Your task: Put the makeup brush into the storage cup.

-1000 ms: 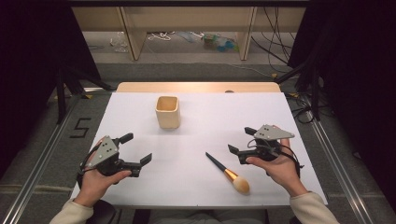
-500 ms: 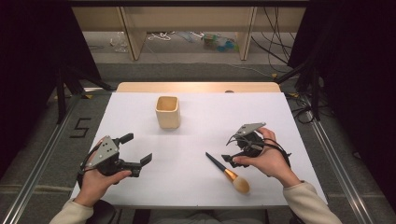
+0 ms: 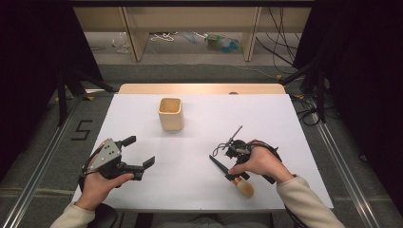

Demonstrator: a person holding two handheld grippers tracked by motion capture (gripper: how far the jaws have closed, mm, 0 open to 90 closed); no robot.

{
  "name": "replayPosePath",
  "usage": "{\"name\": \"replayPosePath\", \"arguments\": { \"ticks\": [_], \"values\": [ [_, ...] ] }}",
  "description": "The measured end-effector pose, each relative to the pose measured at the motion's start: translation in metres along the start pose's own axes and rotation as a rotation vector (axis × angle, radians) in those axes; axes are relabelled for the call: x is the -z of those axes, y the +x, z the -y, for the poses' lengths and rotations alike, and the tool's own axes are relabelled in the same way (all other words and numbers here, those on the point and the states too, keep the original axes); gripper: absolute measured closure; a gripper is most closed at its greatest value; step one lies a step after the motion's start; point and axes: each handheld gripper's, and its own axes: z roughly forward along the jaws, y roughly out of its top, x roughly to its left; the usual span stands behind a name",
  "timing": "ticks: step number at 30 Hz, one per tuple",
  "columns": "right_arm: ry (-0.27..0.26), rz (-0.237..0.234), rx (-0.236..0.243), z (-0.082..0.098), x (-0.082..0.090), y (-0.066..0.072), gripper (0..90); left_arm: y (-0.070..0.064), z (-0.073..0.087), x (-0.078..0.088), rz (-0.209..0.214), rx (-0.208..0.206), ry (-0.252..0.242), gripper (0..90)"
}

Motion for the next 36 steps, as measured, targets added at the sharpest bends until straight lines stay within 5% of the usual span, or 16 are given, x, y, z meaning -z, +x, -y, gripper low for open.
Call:
{"name": "replayPosePath", "arguments": {
  "ticks": [11, 14, 29, 36],
  "values": [
    [0.110, -0.005, -0.005, -0.004, -0.018, 0.002, 38.2, 0.000, 0.000, 0.000, 0.003, 0.003, 0.000, 0.8],
    [0.142, 0.002, -0.052, -0.006, -0.022, 0.003, 41.1, 0.000, 0.000, -0.001, 0.004, 0.001, 0.000, 0.9],
    [0.181, 0.000, -0.089, -0.006, -0.029, 0.004, 51.8, -0.001, 0.000, -0.001, 0.004, 0.003, 0.002, 0.9],
    [0.214, 0.006, -0.055, -0.007, -0.032, 0.005, 56.0, 0.000, 0.000, -0.001, 0.006, 0.000, 0.002, 1.0]
  ]
}}
